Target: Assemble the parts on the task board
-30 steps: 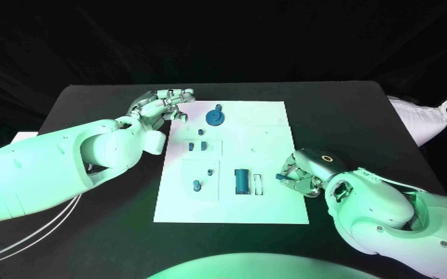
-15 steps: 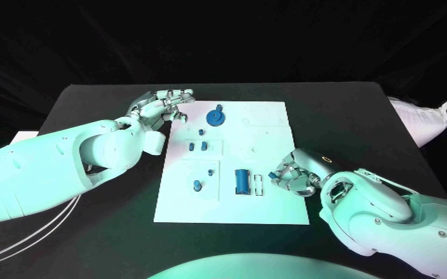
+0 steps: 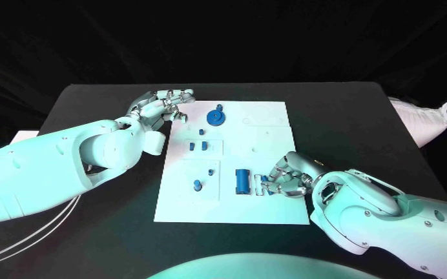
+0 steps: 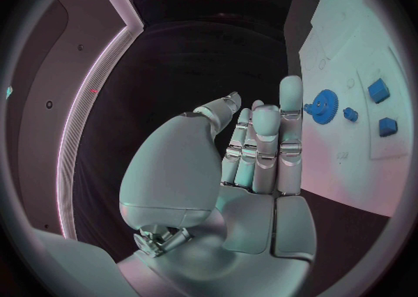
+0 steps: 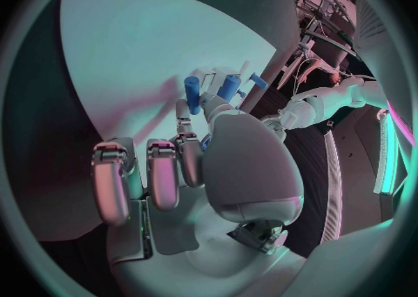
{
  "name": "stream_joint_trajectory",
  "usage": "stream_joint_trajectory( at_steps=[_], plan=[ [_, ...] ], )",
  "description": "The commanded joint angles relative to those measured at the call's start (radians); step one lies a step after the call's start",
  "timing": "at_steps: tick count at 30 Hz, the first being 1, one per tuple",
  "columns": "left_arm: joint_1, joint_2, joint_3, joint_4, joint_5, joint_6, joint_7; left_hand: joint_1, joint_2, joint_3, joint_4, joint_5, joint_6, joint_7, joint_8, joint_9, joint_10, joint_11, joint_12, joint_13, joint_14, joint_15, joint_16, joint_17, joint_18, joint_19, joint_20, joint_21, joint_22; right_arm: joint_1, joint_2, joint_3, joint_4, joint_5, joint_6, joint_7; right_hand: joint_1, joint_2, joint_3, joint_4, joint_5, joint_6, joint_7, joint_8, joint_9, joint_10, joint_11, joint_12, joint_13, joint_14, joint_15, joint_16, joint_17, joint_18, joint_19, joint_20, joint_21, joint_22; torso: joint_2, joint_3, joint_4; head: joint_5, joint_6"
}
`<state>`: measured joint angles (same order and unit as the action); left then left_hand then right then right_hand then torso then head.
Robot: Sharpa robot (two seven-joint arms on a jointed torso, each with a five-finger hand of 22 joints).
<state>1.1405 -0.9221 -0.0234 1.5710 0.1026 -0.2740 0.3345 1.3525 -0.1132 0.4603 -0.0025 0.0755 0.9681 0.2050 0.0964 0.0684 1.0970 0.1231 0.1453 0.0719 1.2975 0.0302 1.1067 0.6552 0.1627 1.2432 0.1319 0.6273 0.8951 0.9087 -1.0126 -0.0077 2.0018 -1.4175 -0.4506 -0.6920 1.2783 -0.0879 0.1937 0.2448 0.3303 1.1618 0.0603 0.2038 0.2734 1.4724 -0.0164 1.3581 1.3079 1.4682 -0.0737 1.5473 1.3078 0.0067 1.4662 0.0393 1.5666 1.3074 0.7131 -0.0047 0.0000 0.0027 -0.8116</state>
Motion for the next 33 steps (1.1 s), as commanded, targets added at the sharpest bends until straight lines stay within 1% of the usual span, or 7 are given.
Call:
stream_joint_trajectory(
  at_steps=[1, 5, 11, 16, 27, 31, 33],
  plan=[
    [-0.001, 0.001, 0.001, 0.003, -0.004, 0.019, 0.004, 0.001, 0.008, -0.008, 0.000, 0.003, -0.005, -0.002, 0.004, 0.000, -0.006, 0.002, 0.003, -0.001, -0.007, 0.002, -0.001, -0.001, 0.014, -0.006, -0.003, -0.007, -0.001, 0.000, 0.011, 0.000, -0.002, 0.041, -0.005, -0.021, -0.016, 0.001, -0.018, 0.006, 0.015, 0.013, -0.007, 0.007, 0.002, 0.018, -0.005, 0.006, 0.124, 0.096, -0.008, 0.004, 0.236, -0.007, 0.105, -0.011, 0.004, 0.263, 0.000, -0.0001, 0.0022, -0.001, 0.000],
    [-0.001, 0.001, 0.001, 0.002, -0.004, 0.019, 0.004, 0.001, 0.008, -0.008, 0.000, 0.003, -0.005, -0.002, 0.004, 0.000, -0.006, 0.002, 0.003, -0.001, -0.007, 0.002, -0.001, -0.001, 0.014, -0.006, -0.003, -0.007, -0.001, 0.000, 0.019, 0.000, -0.003, 0.045, -0.013, -0.020, -0.030, 0.005, -0.037, 0.016, 0.034, 0.016, -0.010, 0.012, 0.009, 0.019, -0.007, 0.007, 0.126, 0.097, -0.010, 0.005, 0.237, -0.007, 0.105, -0.012, 0.004, 0.263, 0.000, -0.0004, 0.0023, -0.001, 0.001],
    [-0.001, 0.002, 0.001, 0.002, -0.004, 0.020, 0.004, 0.001, 0.008, -0.008, 0.000, 0.003, -0.005, -0.002, 0.004, 0.000, -0.006, 0.002, 0.003, -0.001, -0.007, 0.002, -0.001, -0.001, 0.014, -0.006, -0.003, -0.007, -0.001, 0.000, 0.025, 0.000, -0.004, 0.048, -0.016, -0.019, -0.042, 0.012, -0.069, 0.028, 0.075, 0.023, -0.016, 0.023, 0.024, 0.021, -0.012, 0.008, 0.129, 0.097, -0.015, 0.006, 0.239, -0.007, 0.105, -0.016, 0.004, 0.263, 0.001, -0.0004, 0.0023, 0.001, 0.001],
    [-0.001, 0.002, 0.001, 0.002, -0.004, 0.021, 0.003, 0.001, 0.008, -0.008, 0.000, 0.003, -0.005, -0.002, 0.004, 0.000, -0.006, 0.002, 0.003, -0.001, -0.007, 0.002, -0.001, -0.001, 0.014, -0.006, -0.003, -0.007, -0.001, 0.000, 0.028, 0.000, -0.005, 0.049, -0.012, -0.018, -0.045, 0.015, -0.080, 0.032, 0.084, 0.027, -0.019, 0.029, 0.030, 0.022, -0.014, 0.008, 0.129, 0.097, -0.016, 0.005, 0.238, -0.007, 0.105, -0.018, 0.004, 0.263, 0.000, -0.0007, 0.0028, 0.000, 0.001],
    [-0.001, 0.002, 0.001, 0.002, -0.004, 0.023, 0.002, 0.001, 0.008, -0.009, 0.000, 0.003, -0.007, -0.001, 0.005, 0.000, -0.009, 0.003, 0.004, -0.001, -0.009, 0.002, -0.001, -0.003, 0.015, -0.008, -0.003, -0.010, -0.003, 0.001, 0.034, 0.000, -0.014, 0.051, 0.011, -0.018, -0.063, 0.018, -0.112, 0.042, 0.084, 0.027, -0.020, 0.038, 0.042, 0.022, -0.016, 0.005, 0.129, 0.097, -0.018, 0.004, 0.237, -0.007, 0.105, -0.020, 0.004, 0.263, 0.001, -0.0012, 0.0048, -0.002, 0.000],
    [-0.001, 0.002, 0.001, 0.002, -0.004, 0.024, 0.002, 0.001, 0.008, -0.009, 0.000, 0.003, -0.007, -0.001, 0.005, 0.000, -0.009, 0.003, 0.004, -0.001, -0.009, 0.002, -0.001, -0.003, 0.015, -0.008, -0.003, -0.010, -0.003, 0.001, 0.035, 0.000, -0.015, 0.051, 0.013, -0.017, -0.078, 0.023, -0.134, 0.044, 0.066, 0.025, -0.021, 0.041, 0.048, 0.023, -0.016, 0.005, 0.130, 0.097, -0.019, 0.005, 0.238, -0.007, 0.105, -0.021, 0.004, 0.263, 0.001, -0.0016, 0.0047, -0.002, -0.001],
    [-0.001, 0.002, 0.001, 0.002, -0.004, 0.024, 0.001, 0.001, 0.008, -0.009, 0.000, 0.003, -0.007, -0.001, 0.005, 0.000, -0.009, 0.003, 0.004, -0.001, -0.009, 0.002, -0.001, -0.003, 0.015, -0.008, -0.003, -0.010, -0.003, 0.001, 0.035, 0.000, -0.015, 0.050, 0.014, -0.016, -0.087, 0.027, -0.148, 0.044, 0.046, 0.024, -0.021, 0.043, 0.052, 0.023, -0.016, 0.004, 0.130, 0.097, -0.018, 0.004, 0.237, -0.007, 0.105, -0.021, 0.004, 0.263, 0.001, -0.0015, 0.0051, -0.002, -0.001]
  ],
)
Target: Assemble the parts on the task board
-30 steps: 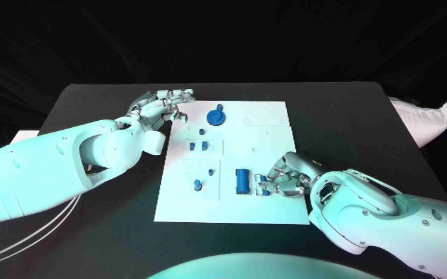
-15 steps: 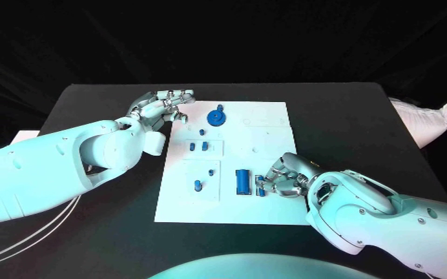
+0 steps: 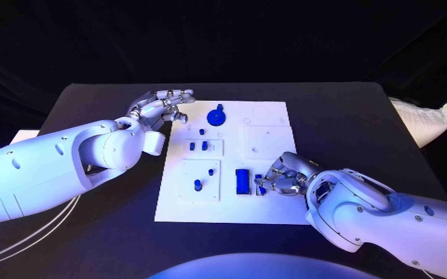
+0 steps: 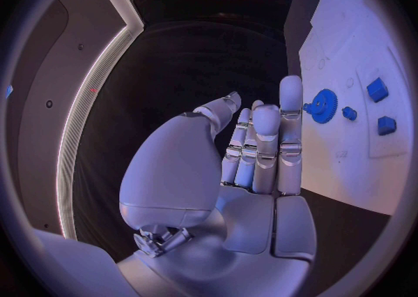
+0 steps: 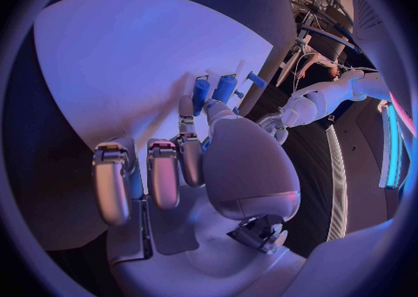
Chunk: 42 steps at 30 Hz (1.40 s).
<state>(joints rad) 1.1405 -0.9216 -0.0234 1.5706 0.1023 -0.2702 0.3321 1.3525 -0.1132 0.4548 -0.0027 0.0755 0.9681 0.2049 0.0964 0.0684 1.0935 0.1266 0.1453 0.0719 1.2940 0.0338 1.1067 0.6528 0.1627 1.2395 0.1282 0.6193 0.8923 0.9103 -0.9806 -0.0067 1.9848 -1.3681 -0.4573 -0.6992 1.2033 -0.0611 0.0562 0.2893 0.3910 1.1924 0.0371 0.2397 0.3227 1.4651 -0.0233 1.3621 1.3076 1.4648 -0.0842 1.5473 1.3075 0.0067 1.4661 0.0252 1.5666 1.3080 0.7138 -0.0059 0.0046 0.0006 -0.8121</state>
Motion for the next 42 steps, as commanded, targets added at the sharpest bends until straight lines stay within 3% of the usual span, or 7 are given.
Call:
stream_joint_trajectory(
  at_steps=[1, 15, 25, 31, 42],
  plan=[
    [-0.001, 0.001, 0.001, 0.002, -0.004, 0.020, 0.004, 0.001, 0.008, -0.004, 0.000, 0.003, -0.007, -0.001, 0.005, 0.000, -0.006, -0.001, 0.004, -0.001, -0.005, -0.001, -0.001, -0.001, 0.015, -0.004, 0.001, -0.002, -0.001, -0.001, 0.003, -0.001, 0.002, 0.000, 0.021, -0.009, -0.016, 0.002, -0.018, 0.000, -0.029, -0.007, 0.002, 0.008, 0.005, 0.030, -0.009, 0.000, 0.131, 0.100, -0.008, 0.005, 0.238, -0.007, 0.105, -0.007, 0.004, 0.263, 0.000, -0.0002, 0.0005, 0.000, 0.000],
    [-0.001, 0.001, 0.001, 0.002, -0.004, 0.020, 0.003, 0.001, 0.008, -0.004, 0.000, 0.003, -0.007, -0.001, 0.005, 0.000, -0.006, -0.001, 0.004, -0.001, -0.005, -0.001, -0.001, -0.001, 0.015, -0.004, 0.001, -0.002, -0.001, -0.001, -0.007, -0.001, 0.007, -0.014, 0.030, 0.004, -0.045, 0.027, -0.098, 0.000, -0.153, -0.013, 0.000, 0.020, 0.026, 0.033, -0.010, 0.001, 0.136, 0.100, -0.009, 0.005, 0.238, -0.007, 0.105, -0.007, 0.004, 0.263, 0.000, -0.0007, 0.0016, -0.002, -0.001],
    [-0.001, -0.003, 0.001, 0.002, -0.004, 0.019, 0.002, 0.001, 0.008, -0.004, 0.000, 0.003, -0.007, -0.001, 0.005, 0.000, -0.006, -0.001, 0.004, -0.001, -0.005, -0.001, -0.001, -0.001, 0.015, -0.004, 0.001, -0.002, -0.001, -0.001, -0.043, 0.000, 0.021, -0.037, 0.081, 0.042, 0.016, 0.010, -0.153, -0.010, -0.264, -0.019, 0.001, 0.028, 0.042, 0.033, -0.010, 0.000, 0.139, 0.101, -0.009, 0.006, 0.240, -0.007, 0.105, -0.007, 0.004, 0.263, 0.001, 0.0006, 0.0004, -0.002, -0.001],
    [-0.001, -0.002, 0.001, 0.001, -0.004, 0.020, 0.002, 0.001, 0.008, -0.004, 0.000, 0.003, -0.007, -0.001, 0.005, 0.000, -0.006, -0.001, 0.004, -0.001, -0.005, -0.001, -0.001, -0.001, 0.015, -0.004, 0.001, -0.002, -0.001, -0.001, -0.047, 0.000, 0.019, -0.048, 0.109, 0.047, 0.037, 0.016, -0.169, -0.011, -0.295, -0.022, 0.001, 0.031, 0.048, 0.032, -0.009, -0.003, 0.139, 0.101, -0.008, 0.006, 0.240, -0.007, 0.105, -0.006, 0.004, 0.263, 0.000, -0.0004, 0.0027, -0.005, -0.001],
    [-0.001, -0.001, 0.000, 0.001, -0.004, 0.021, 0.002, 0.000, 0.009, -0.005, 0.000, 0.003, -0.009, -0.001, 0.006, 0.000, -0.008, 0.000, 0.006, -0.001, -0.006, -0.001, 0.000, 0.000, 0.014, -0.005, 0.001, -0.003, -0.001, -0.003, -0.025, 0.000, -0.012, -0.077, 0.128, 0.037, 0.121, 0.036, -0.177, -0.049, -0.318, -0.023, -0.001, 0.038, 0.059, 0.033, -0.011, -0.001, 0.142, 0.101, -0.009, 0.007, 0.241, -0.007, 0.105, -0.007, 0.004, 0.263, 0.000, -0.0014, 0.0047, -0.006, -0.005]
  ],
)
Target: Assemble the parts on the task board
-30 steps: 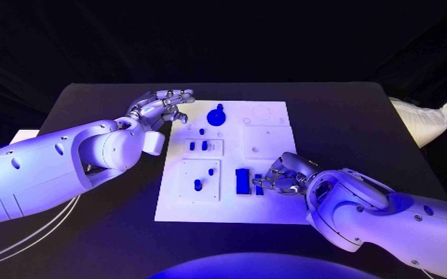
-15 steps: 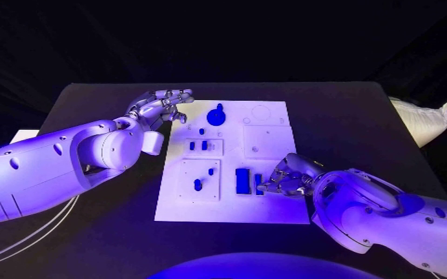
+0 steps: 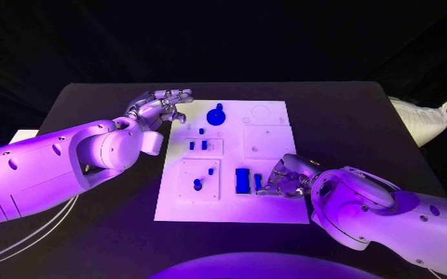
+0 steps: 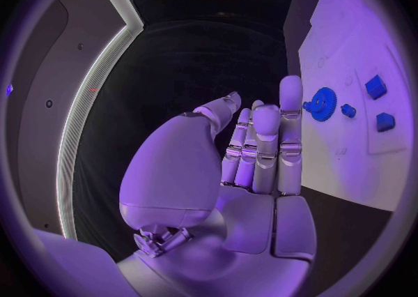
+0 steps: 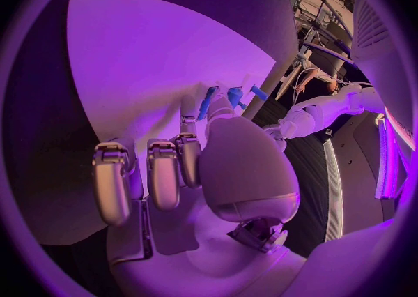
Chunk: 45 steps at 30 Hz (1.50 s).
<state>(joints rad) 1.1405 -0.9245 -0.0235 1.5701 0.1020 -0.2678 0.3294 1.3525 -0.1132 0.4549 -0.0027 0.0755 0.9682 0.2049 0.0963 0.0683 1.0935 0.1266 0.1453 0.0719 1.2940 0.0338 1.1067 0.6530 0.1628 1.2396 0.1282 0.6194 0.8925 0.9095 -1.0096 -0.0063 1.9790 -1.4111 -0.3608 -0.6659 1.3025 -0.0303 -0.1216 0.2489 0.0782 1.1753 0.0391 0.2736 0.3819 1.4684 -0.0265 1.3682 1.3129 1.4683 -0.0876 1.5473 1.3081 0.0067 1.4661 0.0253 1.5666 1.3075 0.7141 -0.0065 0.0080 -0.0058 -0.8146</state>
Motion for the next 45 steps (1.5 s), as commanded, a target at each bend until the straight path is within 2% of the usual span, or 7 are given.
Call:
stream_joint_trajectory(
  at_steps=[1, 5, 10, 16, 24, 40, 45],
  plan=[
    [-0.001, 0.001, 0.000, 0.001, -0.004, 0.018, 0.005, 0.000, 0.009, -0.005, 0.000, 0.003, -0.009, -0.001, 0.006, 0.000, -0.008, 0.000, 0.006, -0.001, -0.006, -0.001, 0.000, 0.000, 0.014, -0.005, 0.001, -0.003, -0.001, -0.002, 0.006, -0.001, -0.008, -0.037, 0.031, 0.003, 0.026, 0.007, 0.001, -0.011, -0.006, -0.006, -0.003, 0.005, 0.000, 0.030, -0.008, -0.006, 0.138, 0.097, -0.006, 0.006, 0.240, -0.007, 0.105, -0.007, 0.004, 0.263, 0.000, -0.0008, 0.0014, 0.001, -0.002],
    [-0.001, 0.001, 0.000, 0.001, -0.004, 0.018, 0.004, 0.000, 0.009, -0.005, 0.000, 0.003, -0.009, -0.001, 0.006, 0.000, -0.008, 0.000, 0.006, -0.001, -0.006, -0.001, 0.000, 0.000, 0.014, -0.005, 0.001, -0.003, -0.001, -0.002, 0.009, -0.001, -0.009, -0.045, 0.015, 0.006, 0.023, 0.013, -0.003, -0.007, -0.003, -0.006, -0.002, 0.006, 0.002, 0.031, -0.008, -0.004, 0.139, 0.097, -0.006, 0.007, 0.241, -0.007, 0.105, -0.007, 0.004, 0.263, 0.000, -0.0017, 0.0015, 0.001, -0.004],
    [-0.001, 0.000, 0.000, 0.001, -0.004, 0.018, 0.005, 0.000, 0.009, -0.005, 0.000, 0.003, -0.009, -0.001, 0.006, 0.000, -0.008, 0.000, 0.006, -0.001, -0.006, -0.001, 0.000, 0.000, 0.014, -0.005, 0.001, -0.003, -0.001, -0.003, 0.004, 0.001, 0.003, -0.042, -0.024, 0.030, -0.035, 0.029, -0.041, 0.038, 0.074, -0.006, -0.002, 0.009, 0.006, 0.034, -0.007, 0.000, 0.143, 0.097, -0.005, 0.006, 0.240, -0.007, 0.105, -0.007, 0.004, 0.263, -0.001, -0.0012, 0.0008, 0.003, -0.003],
    [-0.001, -0.001, 0.000, 0.000, -0.004, 0.019, 0.004, 0.000, 0.009, -0.005, 0.000, 0.003, -0.009, -0.001, 0.006, 0.000, -0.008, 0.000, 0.006, -0.001, -0.006, -0.001, 0.000, 0.000, 0.014, -0.005, 0.001, -0.003, -0.001, -0.003, -0.009, 0.011, 0.026, -0.047, -0.062, 0.098, -0.034, 0.024, -0.057, 0.032, 0.087, -0.002, -0.006, 0.015, 0.011, 0.040, -0.010, 0.015, 0.152, 0.098, -0.007, 0.008, 0.242, -0.007, 0.105, -0.008, 0.004, 0.263, -0.001, -0.0018, 0.0008, 0.003, -0.002],
    [-0.001, 0.000, 0.000, 0.000, -0.004, 0.022, 0.004, 0.000, 0.010, -0.005, 0.000, 0.003, -0.009, -0.001, 0.006, 0.000, -0.009, 0.000, 0.007, -0.001, -0.007, -0.001, 0.000, -0.002, 0.014, -0.005, 0.002, -0.003, -0.001, -0.002, 0.004, 0.017, 0.035, -0.142, -0.065, 0.148, 0.032, 0.016, -0.065, -0.007, 0.001, 0.003, -0.012, 0.031, 0.024, 0.050, -0.016, 0.039, 0.167, 0.098, -0.013, 0.009, 0.244, -0.007, 0.105, -0.013, 0.004, 0.263, 0.000, -0.0020, 0.0019, 0.001, 0.000],
    [-0.001, 0.001, 0.000, 0.002, -0.004, 0.023, 0.004, 0.000, 0.010, -0.005, 0.000, 0.003, -0.009, -0.001, 0.006, 0.000, -0.009, 0.000, 0.007, -0.001, -0.007, -0.001, 0.000, -0.002, 0.014, -0.005, 0.002, -0.003, -0.001, -0.003, 0.073, 0.017, -0.006, -0.235, -0.015, 0.035, 0.054, 0.026, -0.063, -0.020, -0.001, 0.004, -0.015, 0.037, 0.029, 0.052, -0.018, 0.044, 0.171, 0.098, -0.014, 0.008, 0.242, -0.007, 0.105, -0.014, 0.004, 0.263, -0.001, -0.0024, 0.0029, 0.003, 0.001],
    [-0.001, 0.001, 0.000, 0.002, -0.004, 0.024, 0.004, 0.000, 0.010, -0.005, 0.000, 0.003, -0.009, -0.001, 0.006, 0.000, -0.009, 0.000, 0.007, -0.001, -0.007, -0.001, 0.000, -0.002, 0.014, -0.005, 0.002, -0.003, -0.001, -0.004, 0.083, 0.017, -0.019, -0.276, 0.015, -0.002, 0.105, 0.042, -0.045, -0.054, -0.023, 0.007, -0.022, 0.044, 0.034, 0.056, -0.024, 0.055, 0.177, 0.098, -0.019, 0.008, 0.242, -0.007, 0.105, -0.018, 0.004, 0.263, 0.000, -0.0025, 0.0025, 0.004, 0.000]
  ],
)
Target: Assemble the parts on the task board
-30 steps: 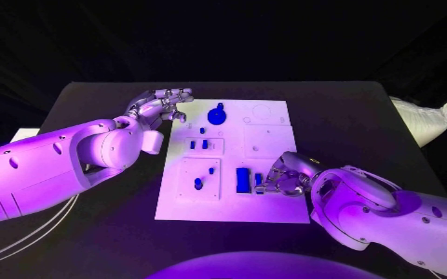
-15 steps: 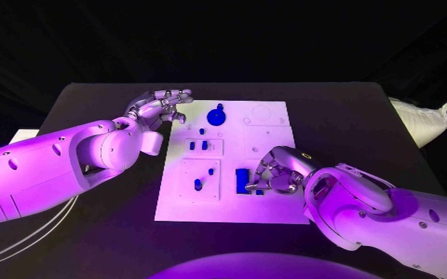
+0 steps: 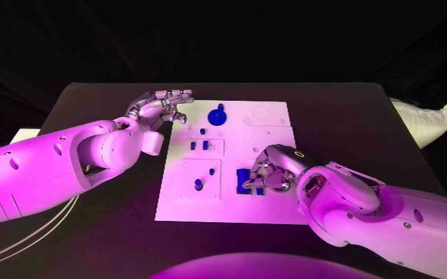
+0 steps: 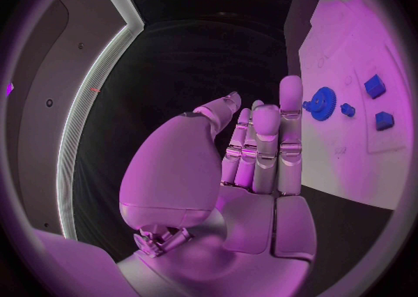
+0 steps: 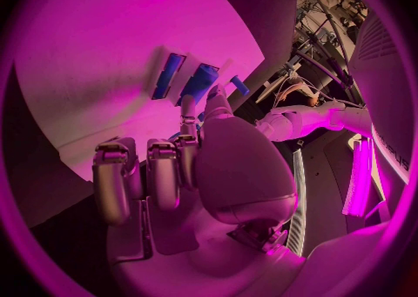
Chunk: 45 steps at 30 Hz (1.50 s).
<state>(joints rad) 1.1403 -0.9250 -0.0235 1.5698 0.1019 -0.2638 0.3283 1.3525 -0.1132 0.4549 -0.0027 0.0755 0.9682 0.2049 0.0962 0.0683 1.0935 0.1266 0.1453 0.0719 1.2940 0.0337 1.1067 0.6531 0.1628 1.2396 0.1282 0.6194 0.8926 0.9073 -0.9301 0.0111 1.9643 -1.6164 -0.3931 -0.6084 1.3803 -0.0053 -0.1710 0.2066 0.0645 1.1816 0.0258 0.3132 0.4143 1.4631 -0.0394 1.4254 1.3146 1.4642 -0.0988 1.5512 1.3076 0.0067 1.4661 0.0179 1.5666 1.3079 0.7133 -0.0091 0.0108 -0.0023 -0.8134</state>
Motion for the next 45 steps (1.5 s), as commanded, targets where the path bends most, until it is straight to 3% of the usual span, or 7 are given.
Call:
stream_joint_trajectory(
  at_steps=[1, 7, 16, 26, 37, 45],
  plan=[
    [-0.001, 0.001, 0.001, 0.003, -0.004, 0.020, 0.005, 0.000, 0.010, -0.006, 0.000, 0.003, -0.009, -0.001, 0.006, 0.000, -0.009, 0.000, 0.007, -0.001, -0.007, -0.001, 0.000, -0.002, 0.014, -0.005, 0.002, -0.003, -0.001, -0.002, 0.004, 0.000, -0.006, -0.079, 0.052, -0.064, 0.040, 0.020, 0.010, -0.019, -0.012, 0.001, -0.010, 0.005, 0.002, 0.062, -0.013, 0.001, 0.177, 0.102, -0.009, 0.004, 0.243, -0.007, 0.105, -0.011, 0.004, 0.263, 0.000, 0.0001, -0.0004, 0.001, -0.001],
    [-0.001, 0.001, 0.001, 0.003, -0.004, 0.020, 0.006, 0.000, 0.010, -0.006, 0.000, 0.003, -0.009, -0.001, 0.006, 0.000, -0.009, 0.000, 0.007, -0.001, -0.007, -0.001, 0.000, -0.002, 0.014, -0.005, 0.002, -0.003, -0.001, -0.003, 0.017, 0.000, -0.015, -0.141, 0.054, -0.094, 0.076, 0.028, 0.026, -0.044, -0.013, 0.003, -0.015, 0.008, 0.003, 0.065, -0.017, 0.007, 0.181, 0.103, -0.012, 0.006, 0.246, -0.007, 0.105, -0.015, 0.004, 0.263, 0.000, 0.0011, -0.0008, 0.000, -0.001],
    [-0.001, 0.001, 0.001, 0.003, -0.004, 0.021, 0.006, 0.000, 0.010, -0.006, 0.000, 0.003, -0.009, -0.001, 0.006, 0.000, -0.009, 0.000, 0.007, -0.001, -0.007, -0.001, 0.000, -0.002, 0.014, -0.005, 0.002, -0.003, -0.001, -0.004, 0.027, 0.000, -0.016, -0.169, 0.030, -0.115, 0.037, 0.046, 0.023, -0.022, 0.003, 0.008, -0.015, 0.014, 0.006, 0.069, -0.018, 0.012, 0.184, 0.104, -0.013, 0.011, 0.252, -0.007, 0.105, -0.017, 0.004, 0.263, 0.000, 0.0006, -0.0007, -0.002, -0.001],
    [-0.001, 0.001, 0.001, 0.003, -0.004, 0.022, 0.006, 0.000, 0.010, -0.006, 0.000, 0.003, -0.009, -0.001, 0.006, 0.000, -0.009, 0.000, 0.007, -0.001, -0.007, -0.001, 0.000, -0.002, 0.014, -0.005, 0.002, -0.003, -0.001, -0.005, 0.021, 0.000, -0.007, -0.174, 0.011, -0.109, 0.013, 0.049, 0.020, -0.007, 0.046, 0.006, -0.017, 0.018, 0.008, 0.070, -0.019, 0.014, 0.185, 0.104, -0.015, 0.012, 0.253, -0.007, 0.105, -0.018, 0.004, 0.263, 0.001, 0.0012, -0.0003, 0.000, 0.000],
    [-0.001, 0.001, 0.001, 0.002, -0.004, 0.024, 0.005, 0.000, 0.010, -0.006, 0.000, 0.003, -0.009, -0.001, 0.006, 0.000, -0.009, 0.000, 0.007, -0.001, -0.007, -0.001, 0.000, -0.002, 0.014, -0.005, 0.002, -0.003, -0.001, -0.005, 0.021, 0.000, 0.002, -0.140, 0.006, -0.033, 0.006, 0.022, 0.012, -0.009, 0.038, 0.004, -0.016, 0.023, 0.011, 0.069, -0.019, 0.011, 0.184, 0.105, -0.015, 0.013, 0.254, -0.007, 0.105, -0.018, 0.004, 0.263, 0.000, 0.0009, -0.0004, -0.001, -0.001],
    [-0.001, 0.001, 0.001, 0.002, -0.004, 0.024, 0.004, 0.000, 0.010, -0.006, 0.000, 0.003, -0.009, -0.001, 0.006, 0.000, -0.009, 0.000, 0.007, -0.001, -0.007, -0.001, 0.000, -0.002, 0.014, -0.005, 0.002, -0.003, -0.001, -0.007, 0.032, 0.000, -0.012, -0.135, 0.056, -0.022, 0.013, 0.013, 0.015, -0.013, 0.018, 0.005, -0.018, 0.026, 0.013, 0.070, -0.019, 0.013, 0.186, 0.105, -0.015, 0.014, 0.256, -0.007, 0.105, -0.018, 0.004, 0.263, 0.001, 0.0003, -0.0004, 0.000, -0.001]
  ],
)
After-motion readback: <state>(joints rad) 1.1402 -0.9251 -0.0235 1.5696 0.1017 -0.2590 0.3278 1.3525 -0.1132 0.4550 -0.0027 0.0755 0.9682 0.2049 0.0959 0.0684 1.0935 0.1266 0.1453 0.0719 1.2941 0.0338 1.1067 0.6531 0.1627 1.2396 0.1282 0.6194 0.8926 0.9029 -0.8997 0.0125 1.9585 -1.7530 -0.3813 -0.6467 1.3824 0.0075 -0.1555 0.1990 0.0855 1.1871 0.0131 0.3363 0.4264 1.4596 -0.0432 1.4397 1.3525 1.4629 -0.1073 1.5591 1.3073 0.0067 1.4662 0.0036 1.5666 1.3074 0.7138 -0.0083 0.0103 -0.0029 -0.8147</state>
